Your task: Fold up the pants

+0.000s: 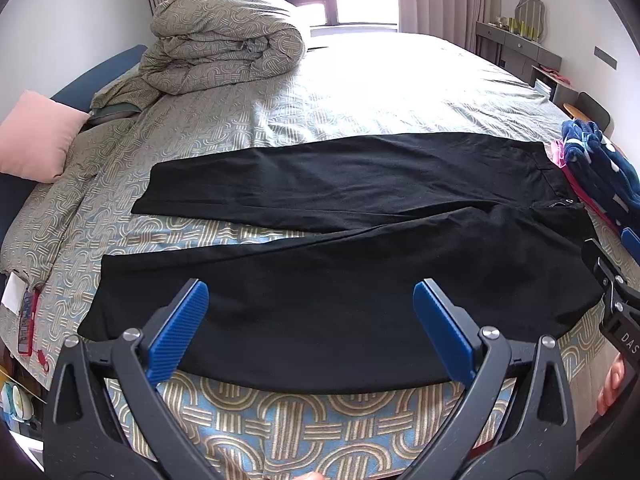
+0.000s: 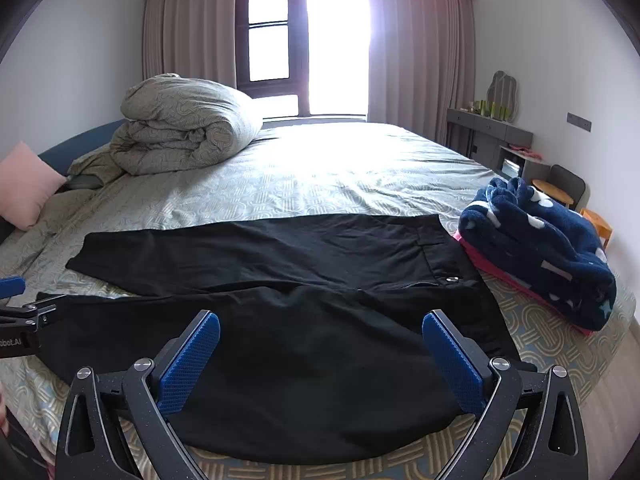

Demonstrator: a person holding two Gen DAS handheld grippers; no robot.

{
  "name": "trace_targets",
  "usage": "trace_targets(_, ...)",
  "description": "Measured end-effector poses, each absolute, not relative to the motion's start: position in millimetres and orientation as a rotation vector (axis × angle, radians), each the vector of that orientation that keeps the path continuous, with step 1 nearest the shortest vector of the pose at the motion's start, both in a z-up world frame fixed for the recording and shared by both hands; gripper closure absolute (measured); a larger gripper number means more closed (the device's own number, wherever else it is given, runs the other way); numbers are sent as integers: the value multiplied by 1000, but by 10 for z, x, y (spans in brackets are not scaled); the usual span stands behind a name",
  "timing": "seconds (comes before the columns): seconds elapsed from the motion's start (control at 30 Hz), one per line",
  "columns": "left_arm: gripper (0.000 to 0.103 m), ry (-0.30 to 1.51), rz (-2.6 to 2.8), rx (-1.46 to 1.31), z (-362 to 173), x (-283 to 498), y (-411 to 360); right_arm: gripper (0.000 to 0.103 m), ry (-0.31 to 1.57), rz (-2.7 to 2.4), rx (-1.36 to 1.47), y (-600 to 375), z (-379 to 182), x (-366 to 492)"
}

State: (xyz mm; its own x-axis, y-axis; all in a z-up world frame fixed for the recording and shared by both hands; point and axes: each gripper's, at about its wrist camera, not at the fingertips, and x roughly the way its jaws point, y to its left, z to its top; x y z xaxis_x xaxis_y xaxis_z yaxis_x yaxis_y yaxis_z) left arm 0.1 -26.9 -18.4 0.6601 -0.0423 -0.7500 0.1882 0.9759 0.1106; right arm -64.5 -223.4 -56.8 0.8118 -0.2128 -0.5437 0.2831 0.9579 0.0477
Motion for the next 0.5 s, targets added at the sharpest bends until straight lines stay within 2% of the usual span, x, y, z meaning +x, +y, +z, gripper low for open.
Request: trace_targets(0.5, 1, 858, -176, 176, -251, -21, -299, 0, 572, -280, 142, -2222, -536, -633)
